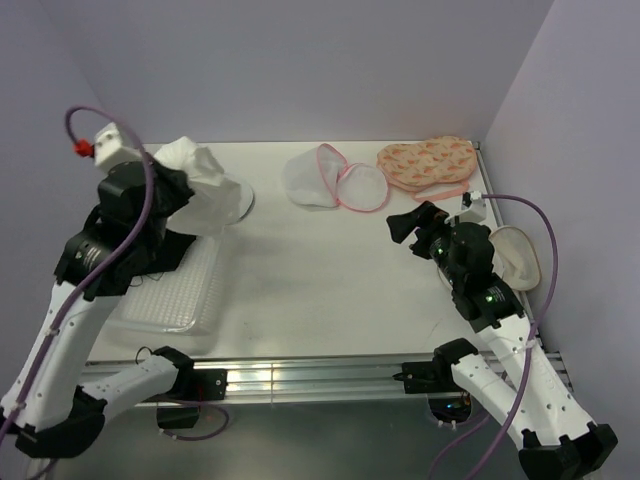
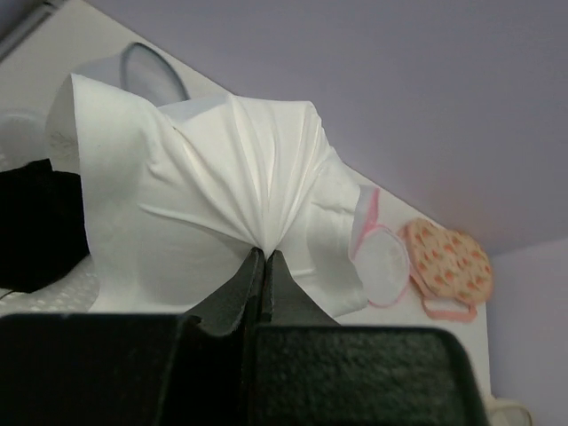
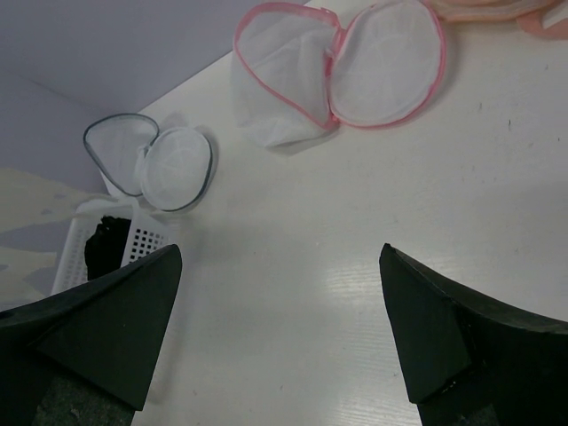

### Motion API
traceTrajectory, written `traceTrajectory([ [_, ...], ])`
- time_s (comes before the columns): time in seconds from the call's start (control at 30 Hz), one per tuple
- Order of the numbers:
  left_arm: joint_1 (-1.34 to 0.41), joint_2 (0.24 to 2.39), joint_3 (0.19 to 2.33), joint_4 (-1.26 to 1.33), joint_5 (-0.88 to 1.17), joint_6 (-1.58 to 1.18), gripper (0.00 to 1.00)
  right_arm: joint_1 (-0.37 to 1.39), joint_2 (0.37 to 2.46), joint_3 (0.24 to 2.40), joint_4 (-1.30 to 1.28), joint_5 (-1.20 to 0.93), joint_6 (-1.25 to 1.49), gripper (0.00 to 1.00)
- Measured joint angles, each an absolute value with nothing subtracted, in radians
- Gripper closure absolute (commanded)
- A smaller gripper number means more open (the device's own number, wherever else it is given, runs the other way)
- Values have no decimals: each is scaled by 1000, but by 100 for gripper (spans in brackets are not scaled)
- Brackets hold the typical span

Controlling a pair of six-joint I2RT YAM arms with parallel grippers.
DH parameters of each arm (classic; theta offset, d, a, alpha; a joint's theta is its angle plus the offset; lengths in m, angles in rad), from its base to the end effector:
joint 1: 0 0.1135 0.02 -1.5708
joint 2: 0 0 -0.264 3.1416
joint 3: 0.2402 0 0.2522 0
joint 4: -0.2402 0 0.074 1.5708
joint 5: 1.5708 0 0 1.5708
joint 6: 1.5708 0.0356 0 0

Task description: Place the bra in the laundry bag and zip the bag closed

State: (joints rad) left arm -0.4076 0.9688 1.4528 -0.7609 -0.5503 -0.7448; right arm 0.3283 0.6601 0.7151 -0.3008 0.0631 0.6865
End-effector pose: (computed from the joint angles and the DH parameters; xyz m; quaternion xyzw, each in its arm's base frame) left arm 0.1541 -0.0462 0.4697 -0.2903 0.7295 -0.1343 0.6045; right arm 0.1512 0.0491 0.3221 0.1595 0.7720 0.2770 0.5494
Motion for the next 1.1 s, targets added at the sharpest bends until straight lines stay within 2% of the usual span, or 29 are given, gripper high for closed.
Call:
traceTrajectory([
  [0.3,-865,1254,1625,-723,-659,-697,100,328,647,739,-326,92,677,0],
  [0.53,-976,1414,1620,-641,-570,-646,100,328,641,754,-346,120,660,0],
  [0.63,-982,1400,1494,-569,-517,-651,100,328,637,754,-356,126,654,0],
  [0.8,-990,1346,1097,-459,-415,-703,100,328,637,754,-363,126,646,0],
  [0.9,-1008,1353,884,-414,-358,-748,91,328,640,748,-358,123,640,0],
  [0.93,-1018,1360,830,-407,-342,-763,83,328,642,739,-352,119,637,0],
  [1.0,-1039,1374,759,-391,-318,-789,75,328,648,713,-344,114,634,0],
  [1.1,-1058,1386,746,-345,-305,-811,71,328,666,678,-334,111,630,0],
])
